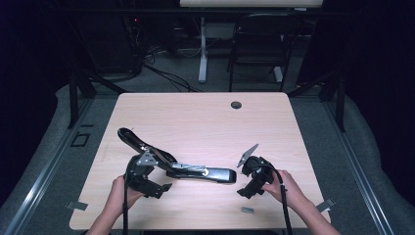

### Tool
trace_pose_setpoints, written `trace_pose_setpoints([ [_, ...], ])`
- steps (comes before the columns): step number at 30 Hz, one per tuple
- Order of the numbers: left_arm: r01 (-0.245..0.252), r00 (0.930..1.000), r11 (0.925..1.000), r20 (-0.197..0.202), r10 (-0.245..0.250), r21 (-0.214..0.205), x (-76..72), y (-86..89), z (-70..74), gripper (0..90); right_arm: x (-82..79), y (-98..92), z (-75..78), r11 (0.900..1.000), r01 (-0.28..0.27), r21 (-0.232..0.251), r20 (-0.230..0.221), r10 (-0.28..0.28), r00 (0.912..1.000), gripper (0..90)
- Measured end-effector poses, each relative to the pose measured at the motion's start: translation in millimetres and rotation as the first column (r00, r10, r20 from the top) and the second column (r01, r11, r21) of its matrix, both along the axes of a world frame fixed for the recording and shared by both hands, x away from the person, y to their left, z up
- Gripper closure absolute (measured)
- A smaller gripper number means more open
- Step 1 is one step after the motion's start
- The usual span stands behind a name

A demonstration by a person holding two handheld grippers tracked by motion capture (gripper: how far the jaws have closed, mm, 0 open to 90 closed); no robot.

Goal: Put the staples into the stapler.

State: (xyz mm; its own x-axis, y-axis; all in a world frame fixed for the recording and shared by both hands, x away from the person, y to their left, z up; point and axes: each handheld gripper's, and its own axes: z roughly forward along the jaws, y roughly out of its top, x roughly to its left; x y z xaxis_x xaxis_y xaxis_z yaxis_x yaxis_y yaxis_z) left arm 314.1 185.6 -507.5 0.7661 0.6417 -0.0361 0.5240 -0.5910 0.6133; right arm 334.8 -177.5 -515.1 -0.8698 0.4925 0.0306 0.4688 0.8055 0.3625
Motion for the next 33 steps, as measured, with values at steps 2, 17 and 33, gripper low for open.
trace_pose_setpoints([
  [2, 0.003, 1.0000, 1.0000, 0.007, -0.003, 0.002, 0.3, -1.5, 0.0, 0.2, -1.3, 2.5, -0.3, 0.9998, -0.019, 0.002, -0.011, 0.019, 0.9998, 10.3],
  [17, 0.022, 0.9996, 0.9997, 0.018, -0.022, 0.012, -0.2, -4.5, 1.0, 0.2, -16.1, 18.6, -0.4, 0.9913, -0.128, -0.031, -0.105, 0.124, 0.9867, 27.7],
  [33, 0.048, 0.9985, 0.9976, 0.022, -0.049, 0.049, -0.4, -12.3, -1.7, 0.3, -34.8, 35.8, -16.1, 0.9540, -0.258, -0.154, -0.185, 0.228, 0.9559, 65.5],
])
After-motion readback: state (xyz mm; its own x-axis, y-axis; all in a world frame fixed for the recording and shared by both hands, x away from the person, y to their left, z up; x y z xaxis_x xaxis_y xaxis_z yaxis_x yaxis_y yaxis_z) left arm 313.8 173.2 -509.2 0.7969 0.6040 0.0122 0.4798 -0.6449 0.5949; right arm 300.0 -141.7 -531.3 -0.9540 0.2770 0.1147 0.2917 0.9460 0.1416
